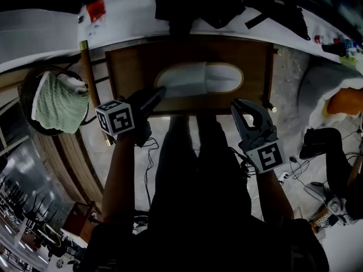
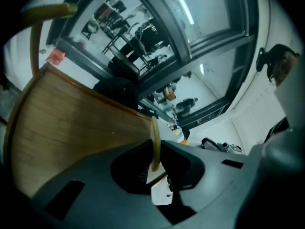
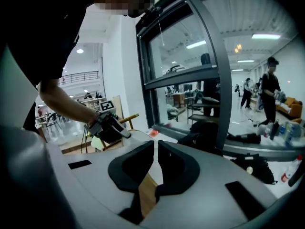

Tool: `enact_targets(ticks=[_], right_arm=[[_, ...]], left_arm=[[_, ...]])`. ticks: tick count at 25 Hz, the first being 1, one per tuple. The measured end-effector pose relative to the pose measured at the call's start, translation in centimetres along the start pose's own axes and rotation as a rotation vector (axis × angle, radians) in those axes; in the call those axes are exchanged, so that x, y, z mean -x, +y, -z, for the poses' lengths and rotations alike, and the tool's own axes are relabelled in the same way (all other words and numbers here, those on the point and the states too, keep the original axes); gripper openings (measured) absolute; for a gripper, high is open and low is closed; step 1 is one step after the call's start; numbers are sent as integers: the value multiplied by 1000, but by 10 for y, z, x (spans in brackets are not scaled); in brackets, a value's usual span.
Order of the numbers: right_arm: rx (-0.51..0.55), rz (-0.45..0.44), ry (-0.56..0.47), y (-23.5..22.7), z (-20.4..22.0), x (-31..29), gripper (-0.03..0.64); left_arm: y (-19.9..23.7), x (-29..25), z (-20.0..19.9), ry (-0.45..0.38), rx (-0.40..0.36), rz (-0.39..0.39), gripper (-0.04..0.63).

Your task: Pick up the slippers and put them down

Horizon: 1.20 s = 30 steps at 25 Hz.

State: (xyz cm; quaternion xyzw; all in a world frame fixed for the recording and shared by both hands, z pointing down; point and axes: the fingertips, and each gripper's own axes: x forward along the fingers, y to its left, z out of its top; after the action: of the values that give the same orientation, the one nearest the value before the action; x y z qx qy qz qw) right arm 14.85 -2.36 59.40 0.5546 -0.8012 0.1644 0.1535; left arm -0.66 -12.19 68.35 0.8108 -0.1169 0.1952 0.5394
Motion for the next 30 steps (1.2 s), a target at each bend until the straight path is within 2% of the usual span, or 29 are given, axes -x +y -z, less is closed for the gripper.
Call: enact_targets(ticks=[6, 11, 14, 22, 25, 30], right_arm=[[107, 17, -118, 10, -83, 38, 36], [300, 16, -221, 8, -146, 45, 37], [341, 17, -239, 12, -168, 55, 37], [339, 56, -445, 14, -265, 82, 36], [373, 52, -507, 19, -288, 90, 36], [416, 52, -516, 24, -291, 93, 36]], left_arm=[[-73, 46, -40, -194, 30, 90, 57], [-128, 80, -112, -377, -97, 122, 55], [-162, 104, -131, -448, -160, 127, 55], [-230, 160, -167, -597, -335, 129, 55], [-245, 171, -173, -626, -354, 147, 55], [-257, 183, -182, -657, -374, 165, 55]])
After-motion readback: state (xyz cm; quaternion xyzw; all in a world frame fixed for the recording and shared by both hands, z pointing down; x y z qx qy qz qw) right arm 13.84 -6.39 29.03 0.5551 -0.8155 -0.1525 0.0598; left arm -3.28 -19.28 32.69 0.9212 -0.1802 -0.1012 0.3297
